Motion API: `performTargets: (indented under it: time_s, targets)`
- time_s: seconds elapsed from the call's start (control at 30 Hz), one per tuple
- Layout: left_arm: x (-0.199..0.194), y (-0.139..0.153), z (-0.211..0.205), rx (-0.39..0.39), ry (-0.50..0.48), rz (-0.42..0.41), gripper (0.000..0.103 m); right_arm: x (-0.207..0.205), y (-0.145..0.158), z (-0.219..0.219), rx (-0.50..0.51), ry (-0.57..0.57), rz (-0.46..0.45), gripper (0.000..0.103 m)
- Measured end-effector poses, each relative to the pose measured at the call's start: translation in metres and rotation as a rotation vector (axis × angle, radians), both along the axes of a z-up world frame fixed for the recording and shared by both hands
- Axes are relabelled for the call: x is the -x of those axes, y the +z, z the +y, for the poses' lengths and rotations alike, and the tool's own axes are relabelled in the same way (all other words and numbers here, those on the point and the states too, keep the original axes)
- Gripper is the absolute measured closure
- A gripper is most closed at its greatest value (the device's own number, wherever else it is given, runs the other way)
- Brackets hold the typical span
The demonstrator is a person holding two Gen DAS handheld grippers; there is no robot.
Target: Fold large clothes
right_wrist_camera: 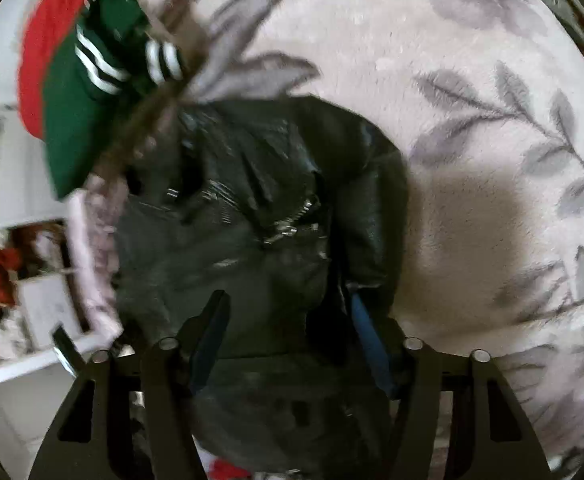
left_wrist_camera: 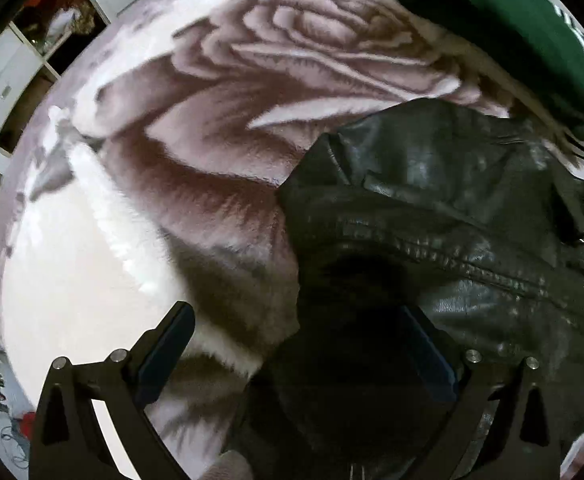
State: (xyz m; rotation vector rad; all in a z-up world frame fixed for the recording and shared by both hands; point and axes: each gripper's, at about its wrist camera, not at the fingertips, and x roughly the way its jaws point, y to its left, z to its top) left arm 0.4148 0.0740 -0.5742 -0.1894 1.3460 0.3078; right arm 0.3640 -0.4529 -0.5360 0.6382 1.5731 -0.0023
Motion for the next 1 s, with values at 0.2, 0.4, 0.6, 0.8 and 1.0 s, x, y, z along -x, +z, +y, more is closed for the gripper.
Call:
performTargets:
  time_s: [0.2, 0.4, 0.6, 0.8, 1.0]
  targets:
    - [-0.006, -0.009, -0.004, 0.027, -0.066, -0.022, 0.0, 0.029, 0.022, 0.01, 0.062, 0.015, -0.022, 0.096]
    - [-0.002, -0.002, 0.003, 0.086, -0.094, -0.013, 0.0, 0.021, -0.021, 0.009, 0.127, 0.029, 0.152, 0.093]
    - [0.033, 0.047, -0.026, -0.322, -0.111, -0.041, 0.0, 0.005, 0.034, -0.038, 0.032, -0.132, 0.008, 0.04]
    - [0.086, 0.038, -0.056, -0.456, -0.051, -0.03, 0.0, -0.048, -0.05, -0.089, -0.11, -0.229, 0.126, 0.04]
    - [0.113, 0.019, -0.089, -0.434, -0.031, 0.055, 0.0, -0.056, -0.118, -0.07, -0.338, -0.189, 0.316, 0.073]
